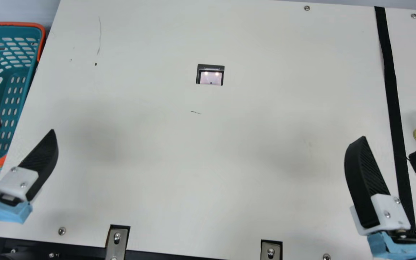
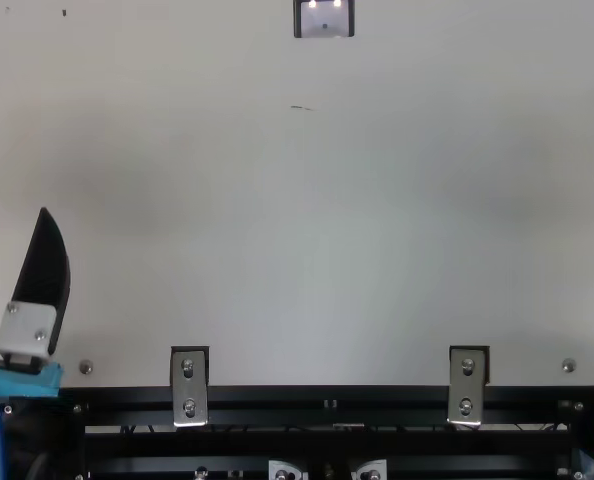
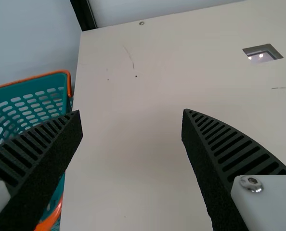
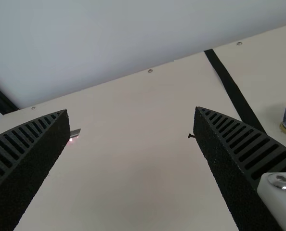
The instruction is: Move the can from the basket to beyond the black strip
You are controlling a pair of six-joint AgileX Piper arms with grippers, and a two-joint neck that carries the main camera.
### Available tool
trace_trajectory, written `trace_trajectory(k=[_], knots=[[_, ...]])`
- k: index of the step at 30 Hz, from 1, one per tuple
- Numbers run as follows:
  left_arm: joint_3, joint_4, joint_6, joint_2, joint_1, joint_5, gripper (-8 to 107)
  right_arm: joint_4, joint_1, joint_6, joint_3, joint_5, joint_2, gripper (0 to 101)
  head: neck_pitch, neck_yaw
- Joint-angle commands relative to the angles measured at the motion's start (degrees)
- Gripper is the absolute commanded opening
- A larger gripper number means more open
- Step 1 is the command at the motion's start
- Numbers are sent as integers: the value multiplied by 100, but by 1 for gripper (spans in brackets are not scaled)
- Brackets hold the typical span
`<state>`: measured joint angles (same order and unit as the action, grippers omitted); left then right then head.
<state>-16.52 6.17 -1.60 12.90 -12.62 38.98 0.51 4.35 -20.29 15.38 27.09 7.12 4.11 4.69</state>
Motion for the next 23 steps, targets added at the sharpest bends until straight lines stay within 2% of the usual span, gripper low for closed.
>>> trace_trajectory(k=[1,2,3,6,23], knots=[[109,12,-77,-370,16,168,90,-34,-15,52,-162,-24,-94,101,-53,33],[52,0,-38,-126,11,57,90,-73,-41,98,-255,-39,-158,101,-53,33],[90,12,-80,-239,11,144,90,-51,-22,61,-147,-11,-100,101,-53,33],[97,-2,-78,-368,11,165,90,-51,-37,93,-265,1,-163,101,-53,33],[97,-2,-78,-368,11,191,90,-51,-37,93,-266,-10,-163,101,-53,33]])
